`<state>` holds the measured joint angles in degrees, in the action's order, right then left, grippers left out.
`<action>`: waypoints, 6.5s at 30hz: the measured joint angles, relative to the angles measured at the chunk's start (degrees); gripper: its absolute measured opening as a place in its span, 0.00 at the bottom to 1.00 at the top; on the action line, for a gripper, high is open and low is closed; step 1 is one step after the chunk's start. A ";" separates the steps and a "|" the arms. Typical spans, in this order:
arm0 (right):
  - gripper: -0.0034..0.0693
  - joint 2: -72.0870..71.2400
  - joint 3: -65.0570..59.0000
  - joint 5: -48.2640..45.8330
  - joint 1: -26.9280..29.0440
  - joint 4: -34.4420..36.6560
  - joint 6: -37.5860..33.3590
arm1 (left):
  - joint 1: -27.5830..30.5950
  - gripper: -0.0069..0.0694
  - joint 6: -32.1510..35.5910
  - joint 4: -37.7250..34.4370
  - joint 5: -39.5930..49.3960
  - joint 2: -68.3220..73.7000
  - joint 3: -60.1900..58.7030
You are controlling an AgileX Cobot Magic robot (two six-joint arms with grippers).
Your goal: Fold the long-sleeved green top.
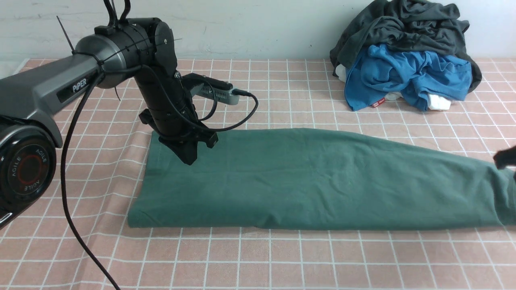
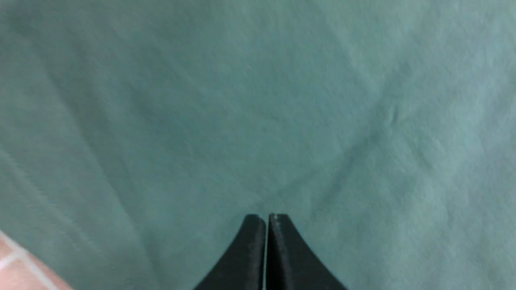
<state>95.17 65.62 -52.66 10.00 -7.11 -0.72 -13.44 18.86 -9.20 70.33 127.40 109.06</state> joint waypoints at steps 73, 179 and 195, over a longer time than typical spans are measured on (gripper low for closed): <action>0.36 28.02 34.12 16.88 -51.09 34.92 -14.41 | 7.88 0.09 0.94 -4.22 1.90 -69.23 -31.59; 0.03 -95.79 -67.03 32.86 -4.85 1.22 12.09 | 7.88 0.09 -11.58 6.67 -16.40 -122.85 -81.59; 0.03 -95.79 -67.03 32.81 -4.85 1.22 12.09 | 7.88 0.09 -11.58 6.67 -16.40 -122.85 -81.59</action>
<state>-0.62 -1.41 -19.85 5.15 -5.89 11.37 -5.56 7.28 -2.53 53.93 4.55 27.47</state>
